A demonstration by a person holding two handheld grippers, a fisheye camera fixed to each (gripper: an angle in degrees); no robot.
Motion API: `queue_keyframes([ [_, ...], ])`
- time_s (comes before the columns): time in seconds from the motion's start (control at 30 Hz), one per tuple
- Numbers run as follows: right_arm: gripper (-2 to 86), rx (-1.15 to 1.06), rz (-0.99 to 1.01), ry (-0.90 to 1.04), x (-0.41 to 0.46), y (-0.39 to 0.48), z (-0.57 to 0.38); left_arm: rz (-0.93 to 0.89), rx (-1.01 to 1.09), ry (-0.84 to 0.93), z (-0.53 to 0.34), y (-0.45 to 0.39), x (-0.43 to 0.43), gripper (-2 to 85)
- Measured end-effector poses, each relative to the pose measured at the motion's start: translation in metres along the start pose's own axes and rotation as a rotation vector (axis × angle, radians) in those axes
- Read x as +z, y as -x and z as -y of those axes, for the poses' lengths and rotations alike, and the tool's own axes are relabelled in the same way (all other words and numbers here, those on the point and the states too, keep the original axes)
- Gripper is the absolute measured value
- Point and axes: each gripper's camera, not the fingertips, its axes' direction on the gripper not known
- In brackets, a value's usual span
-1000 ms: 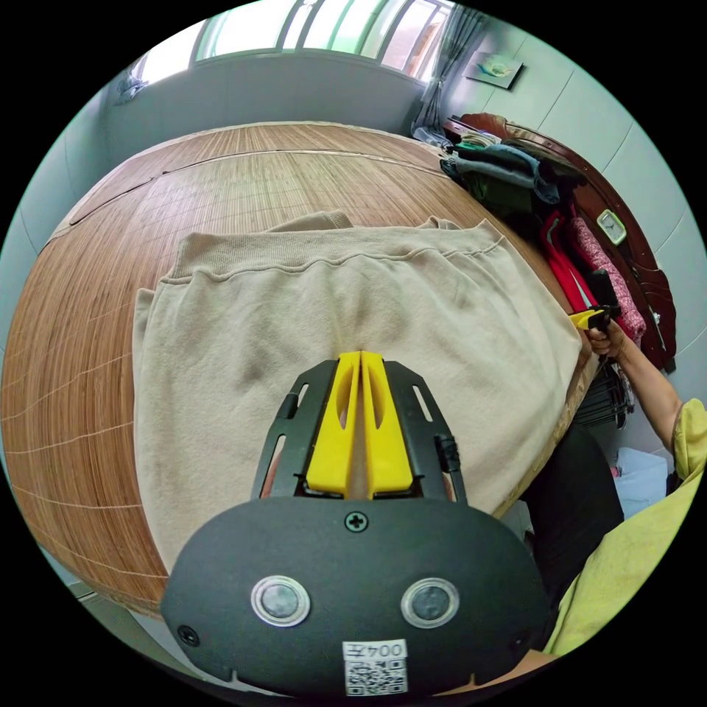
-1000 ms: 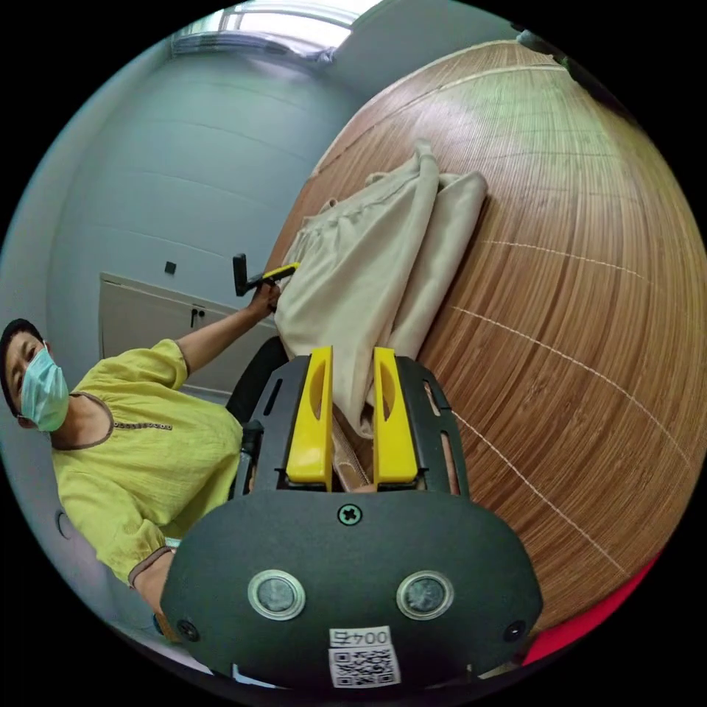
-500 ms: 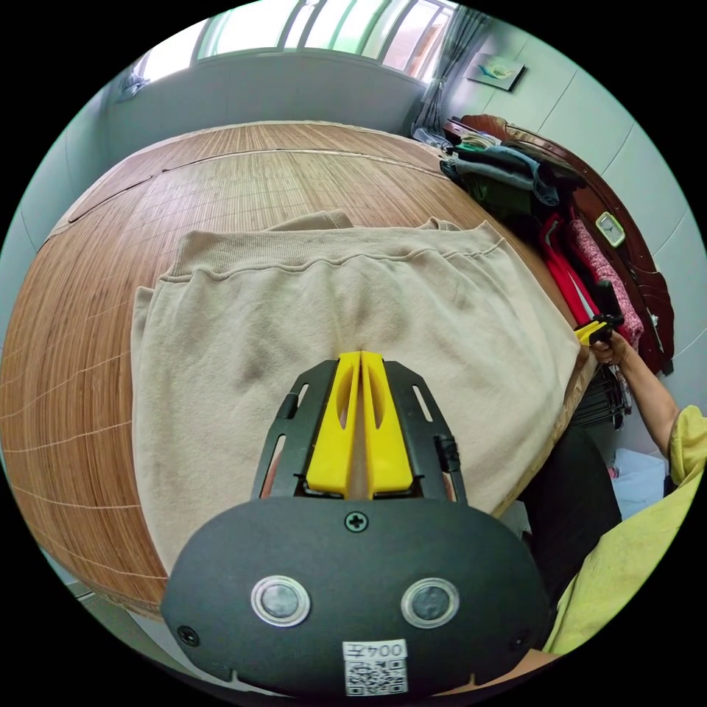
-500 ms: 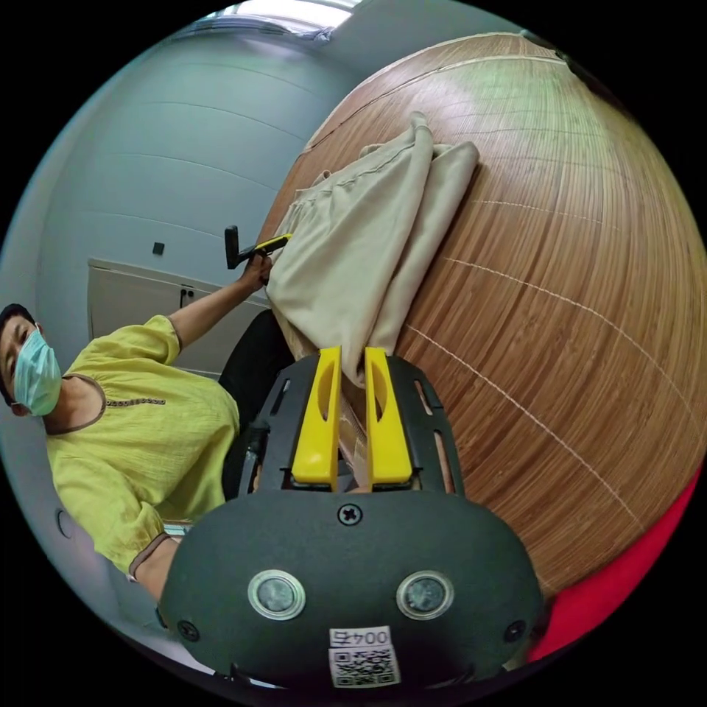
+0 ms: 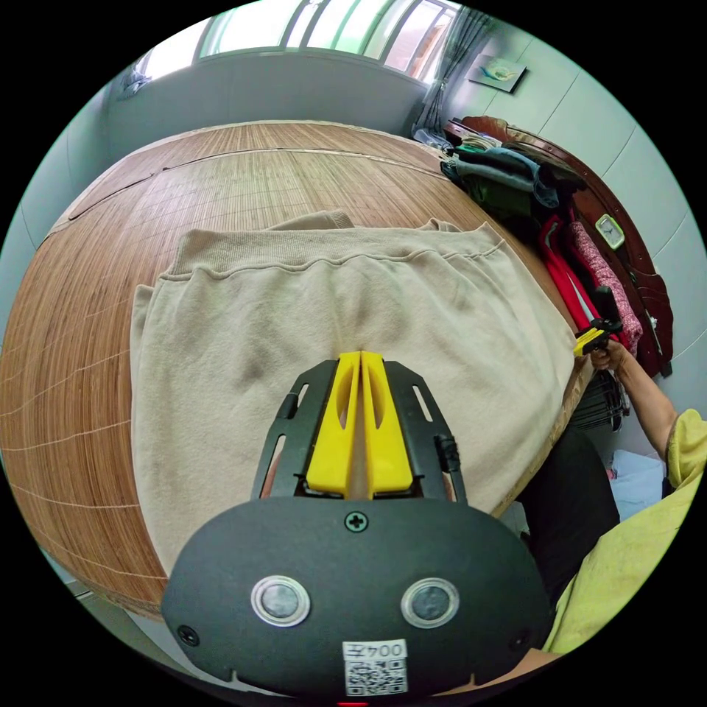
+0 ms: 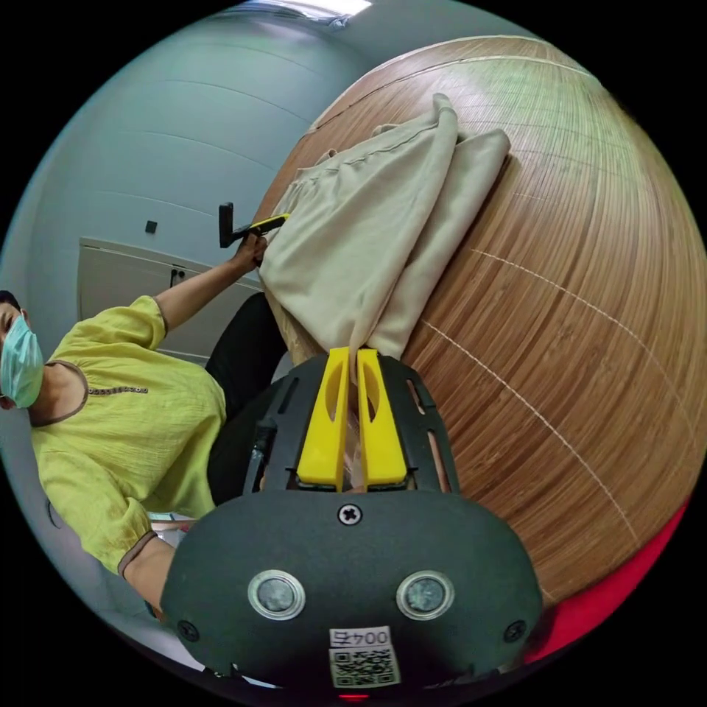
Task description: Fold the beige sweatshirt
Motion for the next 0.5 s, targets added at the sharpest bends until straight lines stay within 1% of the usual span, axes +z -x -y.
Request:
queue_keyframes([
  [0.07,1.9,0.021,-0.039,-0.013,-0.003,0.001,-0.004,-0.004,-0.002,0.0,0.0,0.0,0.002,0.9],
  [0.2,1.1,0.064,-0.006,-0.073,0.003,-0.003,-0.015,-0.009,-0.004,-0.001,0.001,0.001,0.004,0.9],
  [0.27,1.3,0.082,-0.001,-0.122,0.009,0.001,-0.023,-0.007,-0.003,-0.001,0.001,0.0,0.006,0.9],
  [0.4,2.5,0.121,-0.013,-0.156,0.014,0.009,-0.034,-0.012,-0.005,-0.002,0.001,0.001,0.009,0.8],
  [0.5,4.0,0.161,-0.11,-0.146,0.01,0.028,-0.041,-0.018,-0.007,-0.003,0.0,0.002,0.012,0.8],
])
